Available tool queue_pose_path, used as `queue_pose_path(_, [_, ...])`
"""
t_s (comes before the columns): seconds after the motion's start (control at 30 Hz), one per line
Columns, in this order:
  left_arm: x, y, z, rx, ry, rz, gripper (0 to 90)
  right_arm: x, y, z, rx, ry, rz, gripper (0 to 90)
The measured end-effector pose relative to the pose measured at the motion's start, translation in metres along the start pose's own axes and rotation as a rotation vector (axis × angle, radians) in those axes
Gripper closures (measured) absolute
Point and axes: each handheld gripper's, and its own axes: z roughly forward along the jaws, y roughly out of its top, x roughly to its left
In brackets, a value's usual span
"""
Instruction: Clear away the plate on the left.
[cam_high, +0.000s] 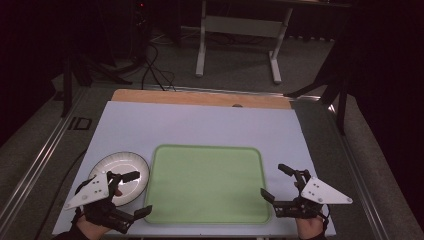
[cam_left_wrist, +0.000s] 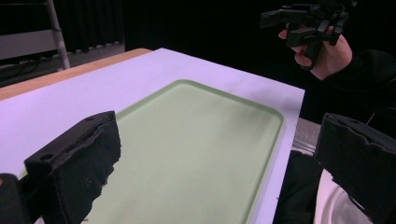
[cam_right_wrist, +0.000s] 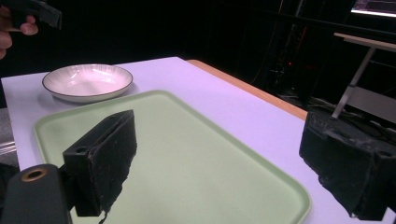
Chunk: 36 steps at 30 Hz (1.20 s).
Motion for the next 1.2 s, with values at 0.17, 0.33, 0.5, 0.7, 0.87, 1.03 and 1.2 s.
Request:
queue_pose_path(0.17, [-0.002, 0.015, -0.001, 0.000, -0.006, 0.025, 0.6, 0.000, 0.001, 0.000, -0.012, -0.006, 0.001, 10.8])
queue_pose_path(0.33, [0.001, 0.033, -0.005, 0.006, -0.007, 0.043, 0.7, 0.000, 0.002, -0.001, -0.018, -0.012, -0.003, 10.8])
queue_pose_path(0.5, [0.012, 0.044, -0.013, -0.004, 0.018, 0.039, 1.1, 0.001, 0.002, -0.001, -0.021, -0.014, -0.003, 10.8])
queue_pose_path(0.7, [0.017, 0.051, -0.022, 0.020, 0.047, 0.041, 1.1, 0.002, 0.003, 0.000, -0.018, -0.007, -0.005, 10.8])
queue_pose_path(0.87, [0.022, 0.051, -0.028, 0.027, 0.078, 0.038, 1.8, 0.002, 0.004, 0.001, -0.014, -0.008, -0.008, 10.8])
queue_pose_path(1.03, [0.030, 0.045, -0.036, 0.041, 0.115, 0.037, 1.9, 0.003, 0.003, 0.002, -0.011, 0.001, -0.009, 10.9])
queue_pose_path(1.2, [0.041, 0.037, -0.047, 0.050, 0.144, -0.003, 2.8, 0.003, 0.004, 0.002, -0.013, 0.001, -0.008, 10.9])
